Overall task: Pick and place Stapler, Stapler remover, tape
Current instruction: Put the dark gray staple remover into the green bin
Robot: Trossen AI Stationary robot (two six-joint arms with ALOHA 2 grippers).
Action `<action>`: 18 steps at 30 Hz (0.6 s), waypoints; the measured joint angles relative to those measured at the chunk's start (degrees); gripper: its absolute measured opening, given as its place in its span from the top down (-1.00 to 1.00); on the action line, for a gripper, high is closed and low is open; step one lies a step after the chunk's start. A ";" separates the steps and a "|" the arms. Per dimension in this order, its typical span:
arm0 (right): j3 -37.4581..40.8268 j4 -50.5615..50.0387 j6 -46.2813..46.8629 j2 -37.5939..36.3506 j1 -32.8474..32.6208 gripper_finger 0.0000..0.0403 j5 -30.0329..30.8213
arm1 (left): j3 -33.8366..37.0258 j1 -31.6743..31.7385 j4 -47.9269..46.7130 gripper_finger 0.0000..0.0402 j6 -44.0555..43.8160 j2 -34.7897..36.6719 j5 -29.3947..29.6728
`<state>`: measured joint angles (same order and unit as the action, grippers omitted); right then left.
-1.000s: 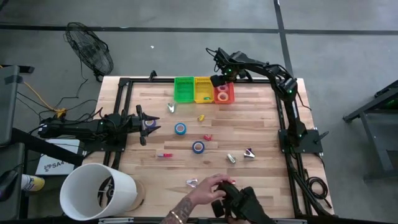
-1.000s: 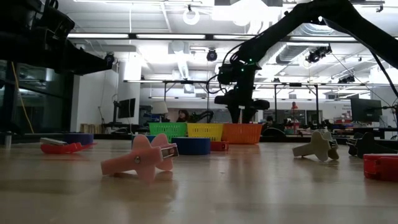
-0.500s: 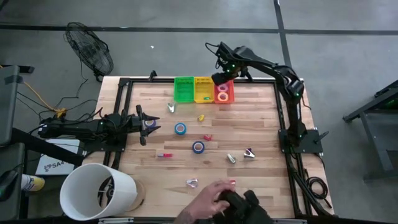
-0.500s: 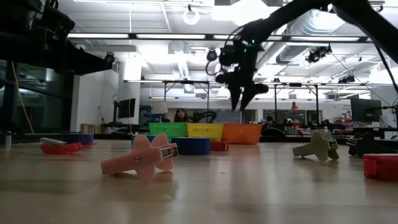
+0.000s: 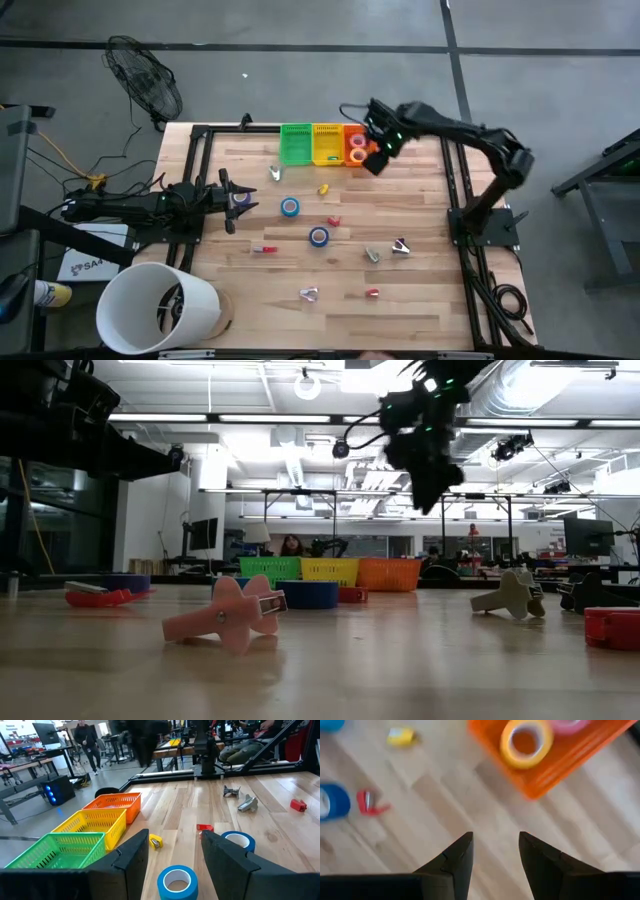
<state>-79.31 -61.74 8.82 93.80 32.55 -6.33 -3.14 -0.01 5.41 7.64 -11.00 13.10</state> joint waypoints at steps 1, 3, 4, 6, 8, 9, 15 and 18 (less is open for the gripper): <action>2.68 0.85 0.00 -2.06 -1.04 0.26 0.06 | 0.00 0.00 0.00 0.11 0.00 0.00 0.00; 7.67 2.31 0.01 -6.18 -3.10 0.26 0.12 | 0.00 -0.02 0.01 0.11 0.00 0.01 0.00; 9.88 2.75 0.07 -8.12 -4.18 0.26 0.13 | 0.00 0.00 0.00 0.11 -0.01 0.01 0.02; 14.14 3.31 0.17 -11.73 -6.45 0.26 0.08 | 0.00 0.00 0.01 0.11 0.00 0.00 0.02; 18.06 3.90 1.61 -15.02 -8.81 0.26 0.11 | -0.01 0.00 0.00 0.11 0.00 0.00 0.02; 20.12 4.30 2.69 -16.56 -9.92 0.26 0.11 | 0.00 -0.02 0.00 0.11 0.00 0.00 0.02; 31.05 7.39 9.97 -25.95 -18.08 0.26 -0.24 | -0.02 0.00 0.00 0.11 0.00 0.02 0.07; 35.81 10.49 13.29 -30.39 -22.56 0.26 -0.34 | -0.01 -0.01 0.02 0.11 0.00 0.01 0.15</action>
<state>-43.50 -51.25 22.11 63.40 9.99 -6.67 -3.14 -0.02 5.43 7.64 -10.99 13.26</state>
